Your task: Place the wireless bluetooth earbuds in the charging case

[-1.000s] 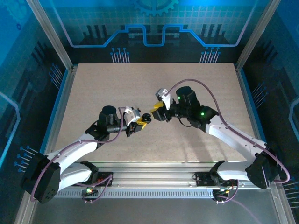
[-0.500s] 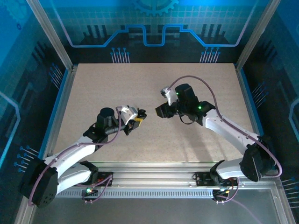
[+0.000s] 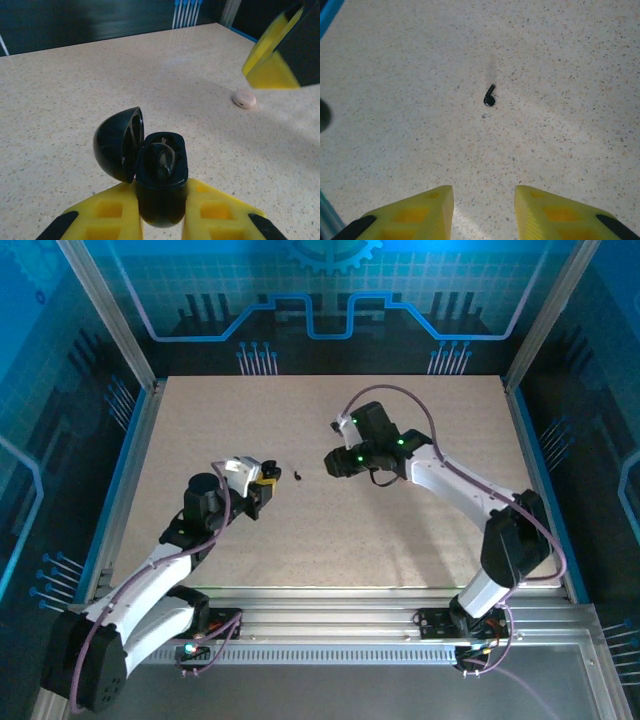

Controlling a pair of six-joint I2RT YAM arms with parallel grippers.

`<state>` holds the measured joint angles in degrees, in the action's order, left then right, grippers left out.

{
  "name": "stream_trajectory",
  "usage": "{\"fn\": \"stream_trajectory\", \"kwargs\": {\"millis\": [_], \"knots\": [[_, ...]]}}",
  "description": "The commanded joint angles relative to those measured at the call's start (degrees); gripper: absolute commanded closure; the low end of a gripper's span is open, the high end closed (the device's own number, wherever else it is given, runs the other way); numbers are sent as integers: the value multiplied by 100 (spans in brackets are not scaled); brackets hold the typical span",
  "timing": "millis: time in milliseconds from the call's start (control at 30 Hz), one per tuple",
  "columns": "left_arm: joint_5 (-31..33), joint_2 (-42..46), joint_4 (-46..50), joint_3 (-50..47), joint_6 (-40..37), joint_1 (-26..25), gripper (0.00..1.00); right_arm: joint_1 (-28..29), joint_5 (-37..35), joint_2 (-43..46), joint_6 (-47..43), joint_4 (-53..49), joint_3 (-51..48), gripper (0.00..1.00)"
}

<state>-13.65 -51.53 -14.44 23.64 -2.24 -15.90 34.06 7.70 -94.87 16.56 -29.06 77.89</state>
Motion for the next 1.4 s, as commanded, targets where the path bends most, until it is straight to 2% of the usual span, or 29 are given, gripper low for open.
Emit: {"fn": "stream_trajectory", "kwargs": {"millis": [0, 500, 667, 867, 1133, 1367], "knots": [[153, 198, 176, -72, 327, 154, 96, -4, -126, -443, 107, -469, 477, 63], [401, 244, 455, -23, 425, 351, 96, 117, -296, -2444, 57, -1290, 2256, 64], [433, 266, 521, -7, 417, 369, 96, 142, -375, -2848, 6, -1373, 2546, 63], [450, 275, 512, -2, 417, 409, 96, 273, 9, -3213, -377, -1153, 2745, 62], [451, 281, 538, -8, 452, 413, 97, 373, 60, -3779, -528, -1018, 3372, 61], [473, 309, 556, 10, 443, 422, 96, 400, 56, -4291, -596, -972, 3844, 62]]}}
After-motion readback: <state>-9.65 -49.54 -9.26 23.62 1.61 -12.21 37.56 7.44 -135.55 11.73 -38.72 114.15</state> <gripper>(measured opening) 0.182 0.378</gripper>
